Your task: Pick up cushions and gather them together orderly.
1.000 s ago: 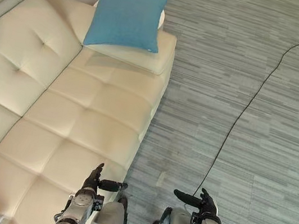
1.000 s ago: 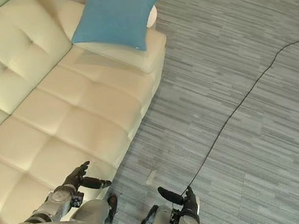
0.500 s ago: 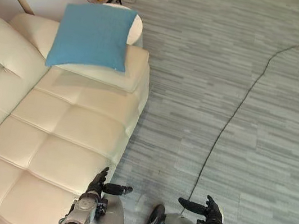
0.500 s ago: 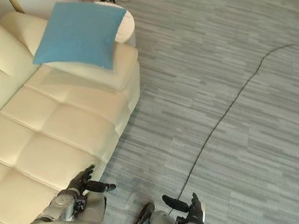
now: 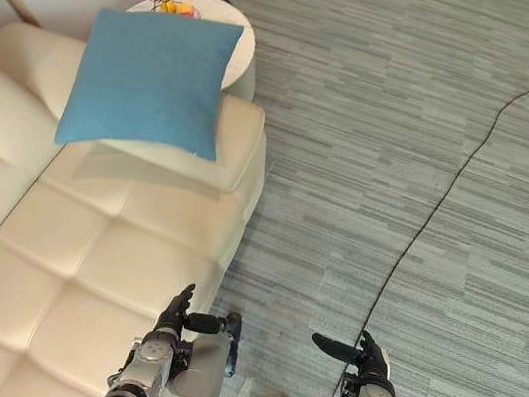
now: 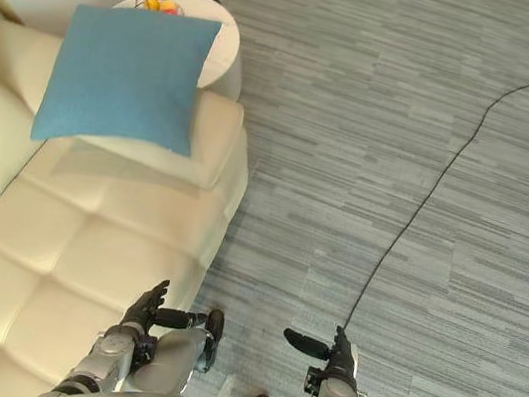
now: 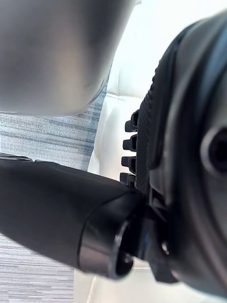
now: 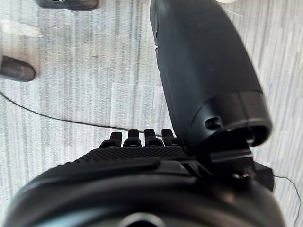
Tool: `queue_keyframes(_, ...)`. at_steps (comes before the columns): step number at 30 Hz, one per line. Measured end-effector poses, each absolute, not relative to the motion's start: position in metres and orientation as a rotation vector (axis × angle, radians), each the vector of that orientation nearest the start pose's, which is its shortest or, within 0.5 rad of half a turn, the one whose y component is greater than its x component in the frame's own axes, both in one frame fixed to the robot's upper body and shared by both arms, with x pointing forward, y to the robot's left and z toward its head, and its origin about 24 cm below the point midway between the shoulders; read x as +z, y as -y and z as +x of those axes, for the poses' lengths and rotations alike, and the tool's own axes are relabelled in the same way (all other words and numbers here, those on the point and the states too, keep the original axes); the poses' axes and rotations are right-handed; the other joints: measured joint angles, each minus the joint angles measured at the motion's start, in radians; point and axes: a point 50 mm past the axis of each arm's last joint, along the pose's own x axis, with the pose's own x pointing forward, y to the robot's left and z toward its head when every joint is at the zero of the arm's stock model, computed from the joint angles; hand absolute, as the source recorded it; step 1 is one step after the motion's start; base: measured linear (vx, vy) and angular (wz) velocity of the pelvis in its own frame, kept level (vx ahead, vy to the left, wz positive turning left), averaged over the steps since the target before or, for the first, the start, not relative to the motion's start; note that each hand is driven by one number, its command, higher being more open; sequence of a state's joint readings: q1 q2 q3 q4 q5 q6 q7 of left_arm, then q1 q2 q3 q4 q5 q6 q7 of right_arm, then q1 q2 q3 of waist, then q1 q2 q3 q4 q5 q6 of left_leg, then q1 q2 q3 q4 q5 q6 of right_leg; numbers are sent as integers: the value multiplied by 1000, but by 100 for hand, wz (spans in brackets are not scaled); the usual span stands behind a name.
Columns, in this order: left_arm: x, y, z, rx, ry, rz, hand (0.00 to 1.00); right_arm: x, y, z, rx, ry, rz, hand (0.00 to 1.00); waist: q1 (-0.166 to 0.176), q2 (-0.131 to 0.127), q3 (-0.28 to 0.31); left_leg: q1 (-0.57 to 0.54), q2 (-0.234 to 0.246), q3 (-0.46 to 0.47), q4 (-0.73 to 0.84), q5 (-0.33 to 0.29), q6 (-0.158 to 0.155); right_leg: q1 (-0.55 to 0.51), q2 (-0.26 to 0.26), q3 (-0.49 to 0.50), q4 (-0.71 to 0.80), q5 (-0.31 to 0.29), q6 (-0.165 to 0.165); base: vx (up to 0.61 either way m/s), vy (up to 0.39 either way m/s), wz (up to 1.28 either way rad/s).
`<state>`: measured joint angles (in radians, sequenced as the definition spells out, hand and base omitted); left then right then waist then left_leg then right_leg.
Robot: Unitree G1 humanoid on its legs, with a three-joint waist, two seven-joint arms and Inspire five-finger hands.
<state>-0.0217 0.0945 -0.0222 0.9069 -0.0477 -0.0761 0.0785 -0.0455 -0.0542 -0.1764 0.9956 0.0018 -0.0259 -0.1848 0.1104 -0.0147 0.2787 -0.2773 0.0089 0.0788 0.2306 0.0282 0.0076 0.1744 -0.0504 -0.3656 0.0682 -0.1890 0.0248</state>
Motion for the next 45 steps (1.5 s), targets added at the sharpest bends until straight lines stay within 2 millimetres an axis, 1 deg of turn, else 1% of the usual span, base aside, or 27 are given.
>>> queue_keyframes(2, -129, -183, 169, 111, -809, 89, 100, -140, 199, 153, -346, -923, -48, 100, 2, -5, -9, -2, -1, 13, 80, -81, 6, 6, -17, 26, 54, -17, 28, 323, 74, -14)
queue_keyframes(3, -131, -183, 166, 110, -818, 88, 100, -139, 199, 155, -343, -915, -47, 100, 2, 1, -14, 13, 4, 23, 120, -139, 13, -36, -44, 48, 196, -51, 79, 339, 117, -30)
queue_keyframes(5, -133, -185, 162, 111, -841, 95, 100, -140, 198, 154, -336, -914, -43, 100, -8, -1, -20, 67, -7, 32, 111, -193, 23, -188, -129, 51, 595, -38, 119, 332, 130, -19)
queue_keyframes(6, -134, -187, 160, 110, -850, 102, 100, -141, 197, 151, -335, -926, -41, 100, -11, -11, -24, 93, -17, 35, 107, -210, 28, -251, -177, 48, 749, -30, 127, 356, 89, -1)
queue_keyframes(8, -137, -189, 154, 116, -874, 110, 100, -146, 198, 139, -339, -960, -41, 100, -18, -13, -28, 179, -27, 21, 97, -251, 35, -339, -237, 27, 942, -65, 69, 461, 10, 18)
queue_keyframes(10, -139, -194, 147, 139, -888, 118, 100, -146, 199, 136, -341, -969, -41, 100, -40, -9, -27, 265, -14, -5, 46, -253, 33, -398, -232, -17, 882, -96, 31, 421, -72, 33)
queue_keyframes(12, -138, -195, 148, 154, -885, 119, 100, -142, 201, 147, -337, -938, -47, 100, -61, 9, -17, 310, 40, -31, 23, -253, 31, -480, -161, -18, 657, -96, 29, 380, -181, 40)
queue_keyframes(14, -138, -195, 148, 153, -885, 119, 100, -141, 200, 149, -334, -925, -48, 100, -64, 4, -18, 333, 65, -42, 12, -261, 6, -506, -119, 32, 438, -27, 41, 301, -201, 48)
queue_keyframes(15, -139, -197, 146, 156, -892, 125, 100, -142, 201, 146, -338, -934, -49, 100, -71, -7, -24, 347, 65, -57, 15, -284, -38, -495, -112, 53, 335, 142, 6, 430, -292, 39)
queue_keyframes(16, -141, -188, 146, 144, -900, 102, 100, -141, 205, 148, -344, -932, -57, 100, -61, 21, -23, 353, 100, -70, 11, -297, -64, -474, -74, 38, 336, 136, -51, 460, -343, 28)
queue_keyframes(17, -141, -186, 145, 138, -901, 97, 100, -140, 206, 149, -346, -927, -59, 100, -60, 22, -23, 353, 103, -71, 8, -290, -67, -474, -71, 41, 344, 126, -52, 391, -314, 16)
queue_keyframes(19, -142, -182, 146, 122, -901, 90, 100, -140, 212, 147, -360, -927, -73, 100, -67, 18, -26, 383, 108, -76, 13, -264, -79, -467, -77, 41, 432, 16, -67, 254, -248, 21)
queue_keyframes(20, -141, -181, 146, 122, -900, 89, 100, -140, 213, 145, -362, -930, -76, 100, -68, 20, -26, 378, 113, -84, 36, -268, -85, -461, -76, 38, 438, 1, -67, 193, -196, 21)
queue_keyframes(22, -142, -179, 146, 122, -899, 78, 100, -143, 213, 138, -369, -948, -66, 100, -69, 37, -32, 289, 141, -127, 238, -277, -109, -405, -53, -4, 401, -29, -66, 232, -238, 51)
queue_keyframes(23, -141, -179, 147, 119, -893, 74, 100, -144, 214, 134, -373, -960, -70, 100, -68, 55, -31, 170, 182, -141, 494, -235, -144, -333, -26, -53, 347, -33, -74, 225, -220, 73)
queue_keyframes(26, -138, -182, 151, 127, -867, 71, 100, -146, 215, 127, -379, -978, -72, 100, -53, 57, -27, 47, 230, -38, 685, -265, -94, -195, 2, -120, 250, -32, -81, 220, -149, 65)
queue_keyframes(30, -136, -180, 155, 119, -846, 64, 100, -145, 218, 130, -403, -964, -58, 100, -47, 47, -27, -11, 161, 107, 354, -267, -75, -111, -20, -175, 147, -17, -57, 238, -5, 43)
queue_keyframes(31, -136, -179, 155, 118, -847, 63, 100, -145, 219, 130, -408, -964, -56, 100, -46, 48, -27, -10, 148, 129, 276, -248, -73, -101, -25, -182, 138, -17, -49, 285, 110, 32)
queue_keyframes(32, -137, -178, 154, 117, -853, 60, 100, -145, 219, 128, -409, -969, -56, 100, -41, 54, -31, -2, 134, 165, 146, -169, -63, -81, -23, -194, 122, -21, -26, 306, 131, 26)
queue_keyframes(33, -138, -177, 152, 120, -859, 51, 100, -147, 218, 125, -409, -982, -52, 100, -29, 71, -42, 4, 132, 174, 108, -62, -10, -64, -16, -192, 126, -39, 3, 316, 137, 27)
queue_keyframes(35, -137, -186, 152, 138, -857, 65, 100, -151, 206, 122, -388, -1004, -26, 100, -24, 21, -52, 16, 93, 176, 136, -115, 6, -51, -64, -182, 157, -68, 46, 369, 127, 23)
queue_keyframes(38, -138, -186, 150, 146, -871, 56, 100, -150, 206, 123, -386, -1003, -26, 100, -25, 16, -56, 48, 73, 171, 190, -192, 21, -77, -135, -152, 361, -95, 75, 365, 163, 18)
queue_keyframes(39, -141, -188, 144, 151, -890, 60, 100, -151, 205, 121, -374, -1009, -25, 100, -31, -4, -72, 89, 34, 158, 192, -233, 34, -144, -221, -102, 604, -77, 101, 329, 175, 28)
queue_keyframes(40, -141, -190, 144, 152, -892, 63, 100, -151, 205, 120, -372, -1010, -25, 100, -33, -9, -75, 94, 27, 155, 193, -239, 37, -155, -235, -94, 646, -66, 107, 319, 117, 62)
queue_keyframes(41, -142, -194, 140, 159, -906, 71, 100, -152, 205, 116, -367, -1020, -30, 100, -44, -18, -82, 113, 7, 121, 198, -261, 45, -198, -271, -58, 780, 4, 111, 193, 48, 65)
queue_keyframes(43, -144, -195, 137, 174, -929, 67, 100, -153, 205, 115, -363, -1026, -28, 100, -59, -14, -82, 144, -1, 46, 183, -271, 49, -243, -260, -28, 875, -27, 96, 368, -27, 105)
queue_keyframes(45, -145, -198, 134, 195, -937, 58, 100, -152, 205, 118, -356, -1017, -33, 100, -60, -8, -80, 185, 4, -22, 143, -266, 41, -297, -212, -1, 813, -78, 79, 332, -88, 111)
